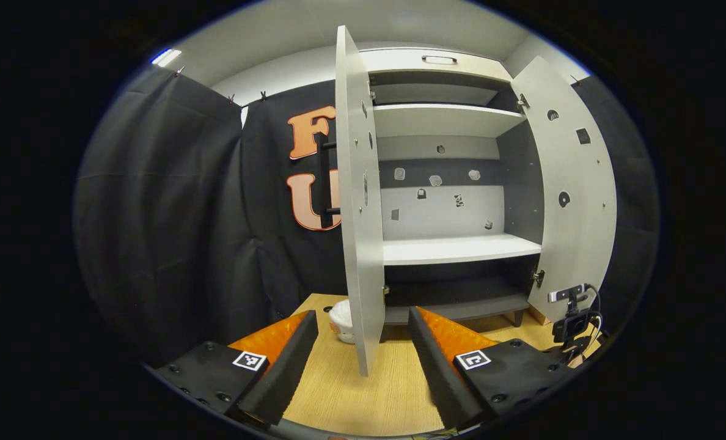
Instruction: Grab one shoe with the right hand and put it into the shoe cabinet, grab the other shoe with the left hand and put it into the shoe cabinet; then close the right door with the right hand and the left door with the left hand.
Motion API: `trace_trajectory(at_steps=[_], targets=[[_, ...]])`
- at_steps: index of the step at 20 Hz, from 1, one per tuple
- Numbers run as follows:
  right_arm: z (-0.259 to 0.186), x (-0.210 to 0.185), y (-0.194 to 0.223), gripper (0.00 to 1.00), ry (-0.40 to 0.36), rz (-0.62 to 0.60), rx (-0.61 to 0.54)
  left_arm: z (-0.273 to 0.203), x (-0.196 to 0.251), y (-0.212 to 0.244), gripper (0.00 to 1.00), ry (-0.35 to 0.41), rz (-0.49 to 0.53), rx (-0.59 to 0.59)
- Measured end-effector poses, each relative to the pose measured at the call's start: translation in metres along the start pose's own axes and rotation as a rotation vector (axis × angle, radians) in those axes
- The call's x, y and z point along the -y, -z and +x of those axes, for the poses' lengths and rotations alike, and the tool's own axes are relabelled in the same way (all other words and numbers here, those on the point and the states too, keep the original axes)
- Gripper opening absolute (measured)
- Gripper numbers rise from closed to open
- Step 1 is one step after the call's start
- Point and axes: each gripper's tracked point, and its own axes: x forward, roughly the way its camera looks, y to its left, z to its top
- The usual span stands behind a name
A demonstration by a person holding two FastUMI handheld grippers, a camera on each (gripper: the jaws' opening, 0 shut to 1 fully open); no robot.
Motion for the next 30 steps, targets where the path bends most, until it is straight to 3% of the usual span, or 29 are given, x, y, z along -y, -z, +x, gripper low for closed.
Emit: trace_trajectory(at_steps=[6, 18, 23, 30], targets=[[-0.042, -0.022, -0.077, 0.04, -0.04, 0.011, 0.104, 0.001, 0.011, 0.008, 0.96, 0.023, -0.025, -0.005], [-0.11, -0.079, -0.276, 0.04, -0.156, 0.08, 0.357, 0.007, 0.041, 0.021, 0.96, 0.095, -0.023, -0.013], [-0.109, -0.081, -0.349, 0.04, -0.145, 0.092, 0.422, 0.014, 0.044, 0.023, 0.96, 0.104, -0.015, -0.014], [-0.061, -0.081, -0.447, 0.04, -0.093, 0.083, 0.47, 0.021, 0.045, 0.029, 0.97, 0.088, -0.022, -0.028]])
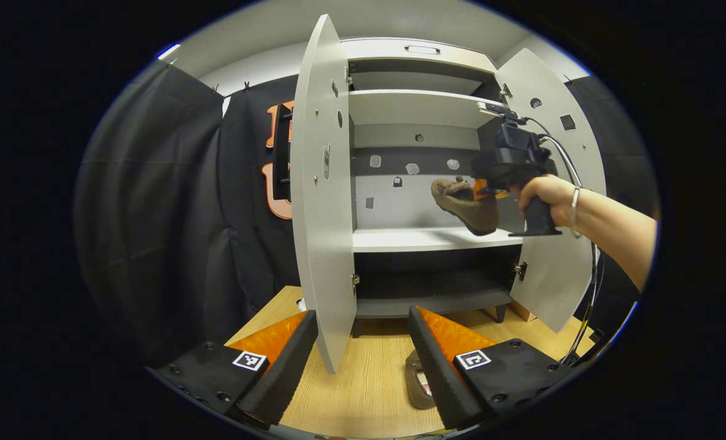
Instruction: Grab one shoe with the right hand and put it into the shoe cabinet, grab the other shoe with the left hand and put it into the shoe cabinet; then close the right door with the right hand and the left door with the left hand.
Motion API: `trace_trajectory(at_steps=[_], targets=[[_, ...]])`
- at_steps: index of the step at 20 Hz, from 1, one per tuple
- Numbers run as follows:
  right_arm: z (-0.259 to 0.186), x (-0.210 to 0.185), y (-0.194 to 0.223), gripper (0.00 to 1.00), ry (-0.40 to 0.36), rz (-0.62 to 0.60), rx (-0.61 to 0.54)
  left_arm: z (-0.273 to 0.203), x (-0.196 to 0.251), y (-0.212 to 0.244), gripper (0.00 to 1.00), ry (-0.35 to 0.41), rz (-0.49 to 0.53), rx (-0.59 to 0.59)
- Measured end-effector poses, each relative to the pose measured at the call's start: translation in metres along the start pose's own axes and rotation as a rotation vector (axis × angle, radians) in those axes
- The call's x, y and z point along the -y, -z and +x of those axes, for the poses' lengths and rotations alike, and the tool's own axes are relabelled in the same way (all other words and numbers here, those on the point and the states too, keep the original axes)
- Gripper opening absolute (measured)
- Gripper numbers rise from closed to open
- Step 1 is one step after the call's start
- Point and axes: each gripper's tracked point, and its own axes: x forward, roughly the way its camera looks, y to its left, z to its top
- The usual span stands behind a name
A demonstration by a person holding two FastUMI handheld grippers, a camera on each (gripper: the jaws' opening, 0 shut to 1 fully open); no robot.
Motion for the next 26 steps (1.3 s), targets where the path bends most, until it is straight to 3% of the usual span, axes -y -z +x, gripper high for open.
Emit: trace_trajectory(at_steps=[3, 7, 11, 15, 22, 23, 26], targets=[[0.039, 0.002, -0.01, 0.04, 0.025, 0.011, -0.012, 0.003, 0.001, -0.001, 0.96, -0.004, -0.008, -0.002], [0.076, 0.009, 0.006, 0.04, 0.042, 0.056, -0.091, 0.007, -0.003, 0.0, 0.96, -0.023, -0.003, -0.01], [0.097, 0.017, 0.034, 0.04, 0.077, 0.076, -0.185, 0.012, -0.007, 0.003, 0.97, -0.042, -0.009, -0.025], [0.102, 0.021, 0.037, 0.05, 0.08, 0.084, -0.198, 0.014, -0.01, 0.005, 0.97, -0.057, -0.008, -0.033], [0.082, 0.016, 0.022, 0.22, 0.047, 0.068, -0.155, 0.011, -0.007, 0.009, 0.96, -0.056, -0.011, -0.044], [0.074, 0.014, 0.018, 0.31, 0.039, 0.052, -0.135, 0.011, -0.008, 0.009, 0.96, -0.056, -0.014, -0.043], [0.045, 0.008, 0.007, 0.45, 0.018, 0.003, -0.07, 0.01, -0.008, 0.008, 0.96, -0.056, -0.016, -0.042]])
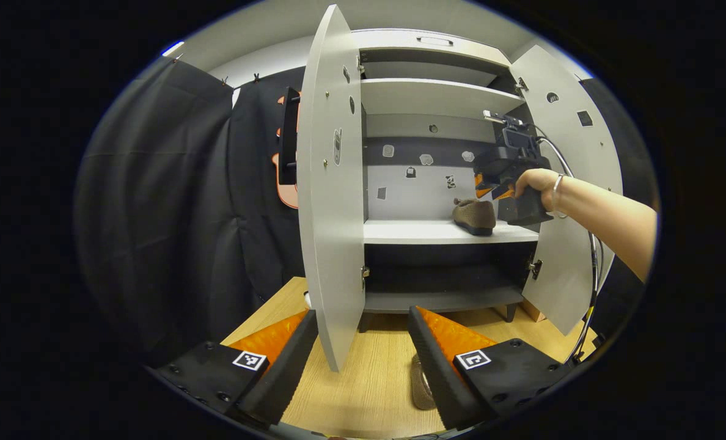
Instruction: Grab one shoe with the right hand and put it into the shoe cabinet, grab the other shoe with the left hand and put it into the shoe cabinet; then close the right door with the right hand and the left door with the left hand.
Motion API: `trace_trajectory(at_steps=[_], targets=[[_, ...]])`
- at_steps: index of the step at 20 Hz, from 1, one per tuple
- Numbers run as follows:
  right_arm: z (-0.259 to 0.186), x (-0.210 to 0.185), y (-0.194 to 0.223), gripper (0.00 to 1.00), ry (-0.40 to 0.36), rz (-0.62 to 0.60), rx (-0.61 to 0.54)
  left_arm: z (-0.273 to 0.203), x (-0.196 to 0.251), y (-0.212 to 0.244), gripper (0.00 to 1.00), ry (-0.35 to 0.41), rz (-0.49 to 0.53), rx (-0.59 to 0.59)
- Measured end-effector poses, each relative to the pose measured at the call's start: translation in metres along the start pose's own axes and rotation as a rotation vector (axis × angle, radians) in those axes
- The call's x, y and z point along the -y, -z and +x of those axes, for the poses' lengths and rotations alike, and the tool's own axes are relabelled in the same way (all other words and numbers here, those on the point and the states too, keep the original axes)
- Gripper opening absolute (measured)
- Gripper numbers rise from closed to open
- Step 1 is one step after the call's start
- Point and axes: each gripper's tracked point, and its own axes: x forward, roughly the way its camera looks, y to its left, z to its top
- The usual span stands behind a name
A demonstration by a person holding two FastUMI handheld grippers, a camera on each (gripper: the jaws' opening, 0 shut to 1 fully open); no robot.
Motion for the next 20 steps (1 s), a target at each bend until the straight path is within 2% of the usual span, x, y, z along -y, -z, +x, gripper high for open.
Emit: trace_trajectory(at_steps=[3, 5, 7, 11, 20], targets=[[-0.036, -0.003, -0.002, 0.66, -0.022, -0.03, 0.06, 0.001, 0.001, -0.002, 0.96, 0.004, 0.011, 0.006], [-0.061, -0.002, -0.001, 0.77, -0.03, -0.035, 0.084, 0.004, 0.002, 0.0, 0.96, 0.014, 0.006, 0.001], [-0.086, -0.001, 0.002, 0.82, -0.041, -0.038, 0.113, 0.004, 0.004, 0.004, 0.96, 0.023, -0.004, -0.012], [-0.139, 0.006, 0.01, 0.92, -0.048, -0.086, 0.181, 0.009, 0.013, 0.006, 0.96, 0.041, -0.005, -0.016], [-0.228, 0.03, 0.036, 0.92, -0.049, -0.14, 0.234, 0.038, 0.071, 0.062, 0.96, 0.151, 0.002, -0.132]])
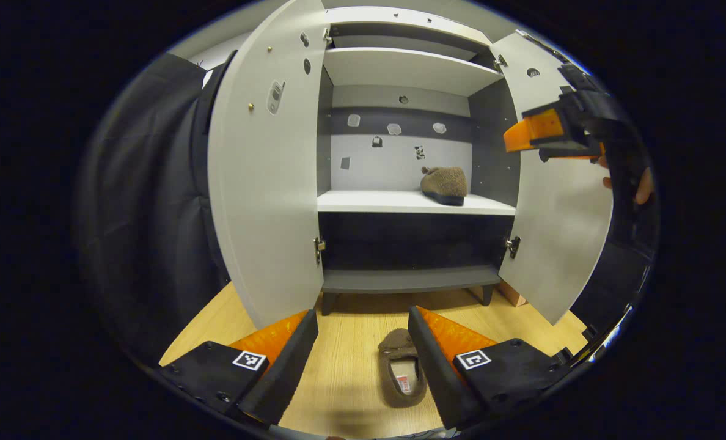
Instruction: Grab one shoe with the right hand and put it into the shoe cabinet, grab the other shoe with the left hand and put it into the shoe cabinet; then close the right door with the right hand and the left door with the left hand.
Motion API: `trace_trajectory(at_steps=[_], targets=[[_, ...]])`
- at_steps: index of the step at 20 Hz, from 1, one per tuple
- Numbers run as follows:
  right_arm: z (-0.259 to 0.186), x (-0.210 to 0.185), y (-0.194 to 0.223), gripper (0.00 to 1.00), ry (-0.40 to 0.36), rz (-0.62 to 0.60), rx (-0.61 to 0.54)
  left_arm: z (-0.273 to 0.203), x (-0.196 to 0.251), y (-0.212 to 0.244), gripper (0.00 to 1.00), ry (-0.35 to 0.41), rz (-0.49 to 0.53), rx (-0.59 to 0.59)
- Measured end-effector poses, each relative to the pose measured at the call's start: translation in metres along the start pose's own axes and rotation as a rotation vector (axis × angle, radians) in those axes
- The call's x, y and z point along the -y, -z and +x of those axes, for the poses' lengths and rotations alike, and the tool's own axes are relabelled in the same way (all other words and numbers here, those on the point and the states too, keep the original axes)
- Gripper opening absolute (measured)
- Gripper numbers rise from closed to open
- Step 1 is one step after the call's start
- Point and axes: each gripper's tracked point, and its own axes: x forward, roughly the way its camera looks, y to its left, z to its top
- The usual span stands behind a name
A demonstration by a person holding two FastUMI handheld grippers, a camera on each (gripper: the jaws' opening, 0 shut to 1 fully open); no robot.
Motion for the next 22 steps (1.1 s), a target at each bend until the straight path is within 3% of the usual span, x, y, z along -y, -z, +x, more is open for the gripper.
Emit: trace_trajectory(at_steps=[6, 10, 17, 22], targets=[[-0.046, 0.029, -0.005, 0.93, 0.034, 0.041, 0.024, 0.044, 0.018, 0.064, 0.97, 0.031, 0.067, -0.125], [-0.071, 0.045, -0.016, 0.93, 0.052, 0.047, 0.049, 0.068, 0.02, 0.115, 0.98, 0.037, 0.041, -0.237], [-0.084, 0.073, -0.004, 0.92, 0.101, 0.02, 0.032, 0.094, 0.014, 0.198, 0.98, 0.03, 0.048, -0.437], [-0.085, 0.079, 0.012, 0.93, 0.104, 0.032, -0.004, 0.101, 0.018, 0.219, 0.98, 0.04, 0.003, -0.506]])
